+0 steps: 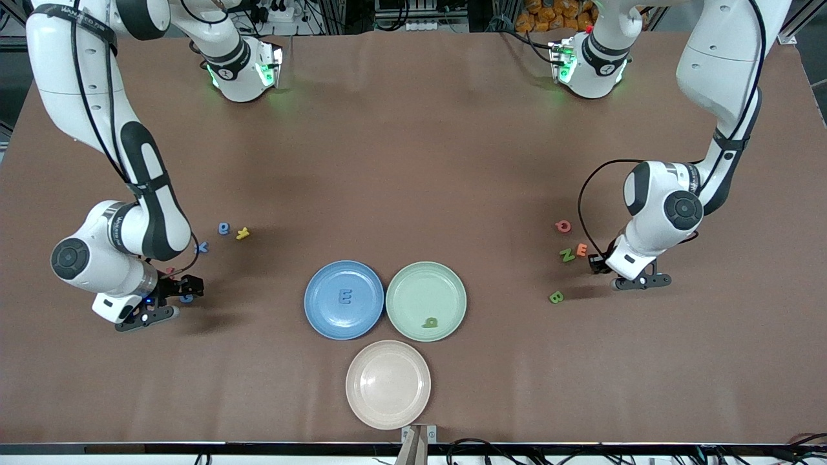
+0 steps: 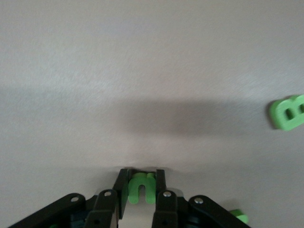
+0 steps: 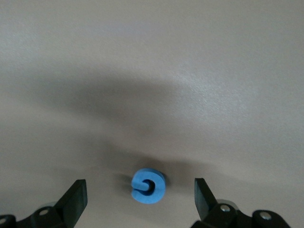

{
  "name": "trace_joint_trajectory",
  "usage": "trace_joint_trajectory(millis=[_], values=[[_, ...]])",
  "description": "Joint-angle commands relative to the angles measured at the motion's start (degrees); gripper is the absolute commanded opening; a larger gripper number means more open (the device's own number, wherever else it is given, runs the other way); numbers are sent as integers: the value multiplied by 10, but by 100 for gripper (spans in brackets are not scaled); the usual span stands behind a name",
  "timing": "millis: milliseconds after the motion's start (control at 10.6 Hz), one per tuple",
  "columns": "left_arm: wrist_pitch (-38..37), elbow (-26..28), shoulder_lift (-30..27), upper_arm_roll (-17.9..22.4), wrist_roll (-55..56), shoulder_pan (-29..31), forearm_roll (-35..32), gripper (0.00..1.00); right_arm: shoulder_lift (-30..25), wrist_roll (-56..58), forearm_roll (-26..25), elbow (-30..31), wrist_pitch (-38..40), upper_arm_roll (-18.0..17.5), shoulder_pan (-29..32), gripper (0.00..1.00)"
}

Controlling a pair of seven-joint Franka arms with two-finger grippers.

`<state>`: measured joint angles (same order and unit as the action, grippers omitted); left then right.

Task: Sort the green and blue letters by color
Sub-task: 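Return the right gripper to the blue letters and grasp the blue G, then carry the green n onto the green plate with the left gripper and release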

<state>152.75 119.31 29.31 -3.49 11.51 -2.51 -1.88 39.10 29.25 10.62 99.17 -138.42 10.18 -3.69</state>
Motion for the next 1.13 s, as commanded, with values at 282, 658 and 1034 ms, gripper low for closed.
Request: trace_joint_trajectory(millis=[282,658,1034], values=[[-1,-43,-10,-36,79,-3,28,0,-14,28,20,30,-8,-13,21,100],[-1,-76,-3,-58,152,-11,29,0,-13,28,20,44,-24,-13,22,67],[-1,-130,20,-76,253,-35,29,0,-13,27,20,45,-24,-13,21,8]])
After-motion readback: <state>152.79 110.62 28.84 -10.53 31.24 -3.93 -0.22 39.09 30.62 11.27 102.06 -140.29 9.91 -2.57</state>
